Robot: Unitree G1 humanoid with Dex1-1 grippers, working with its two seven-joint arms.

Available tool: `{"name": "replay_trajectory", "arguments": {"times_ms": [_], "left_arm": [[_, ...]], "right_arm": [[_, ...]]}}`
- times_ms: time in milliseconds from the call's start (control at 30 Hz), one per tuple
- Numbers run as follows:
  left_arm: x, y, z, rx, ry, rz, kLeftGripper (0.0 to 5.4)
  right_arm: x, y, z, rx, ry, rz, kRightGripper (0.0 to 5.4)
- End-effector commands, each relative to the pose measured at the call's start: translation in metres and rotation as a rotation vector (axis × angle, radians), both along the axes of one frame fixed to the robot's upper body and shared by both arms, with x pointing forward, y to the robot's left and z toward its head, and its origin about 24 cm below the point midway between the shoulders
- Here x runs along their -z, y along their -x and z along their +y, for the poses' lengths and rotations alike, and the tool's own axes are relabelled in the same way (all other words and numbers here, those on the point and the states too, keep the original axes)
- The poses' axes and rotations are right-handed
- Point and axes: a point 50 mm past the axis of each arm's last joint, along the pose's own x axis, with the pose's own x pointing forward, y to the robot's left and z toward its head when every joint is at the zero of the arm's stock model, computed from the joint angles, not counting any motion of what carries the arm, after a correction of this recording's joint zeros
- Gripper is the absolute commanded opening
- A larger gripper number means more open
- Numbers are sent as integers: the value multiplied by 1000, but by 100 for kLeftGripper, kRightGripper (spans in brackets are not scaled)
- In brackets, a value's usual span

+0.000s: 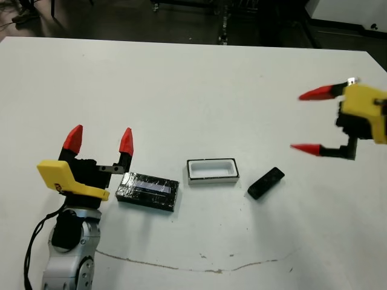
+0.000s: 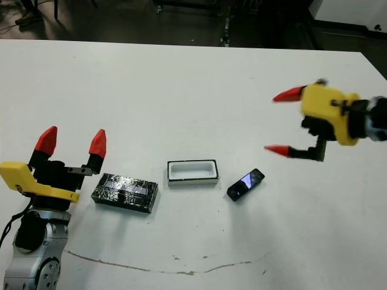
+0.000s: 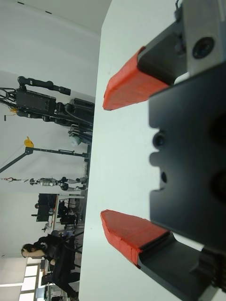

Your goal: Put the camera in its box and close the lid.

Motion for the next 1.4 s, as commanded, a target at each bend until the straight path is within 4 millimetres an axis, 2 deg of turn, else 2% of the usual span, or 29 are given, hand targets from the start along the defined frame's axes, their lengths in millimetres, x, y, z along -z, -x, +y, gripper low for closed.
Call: {"name": "replay_trajectory", "arguments": {"times_ms": [33, 200, 600, 900, 1333, 1400], "left_arm": [[2, 2, 1, -8, 1, 13, 540], [2, 3, 1, -14, 6, 11, 540], [1, 2, 0, -15, 14, 16, 540], [1, 1, 0, -12, 8, 7, 540], [0, 2, -2, -21, 7, 12, 540], [0, 2, -1, -23, 9, 11, 540]], "right_arm": [[-3, -2, 9, -104, 134, 64, 534], [5, -6, 25, -180, 302, 204, 534], [43, -13, 48, -285, 413, 355, 534], [59, -16, 58, -363, 425, 352, 534], [69, -13, 70, -414, 444, 330, 534], [71, -13, 69, -410, 432, 339, 516]]}}
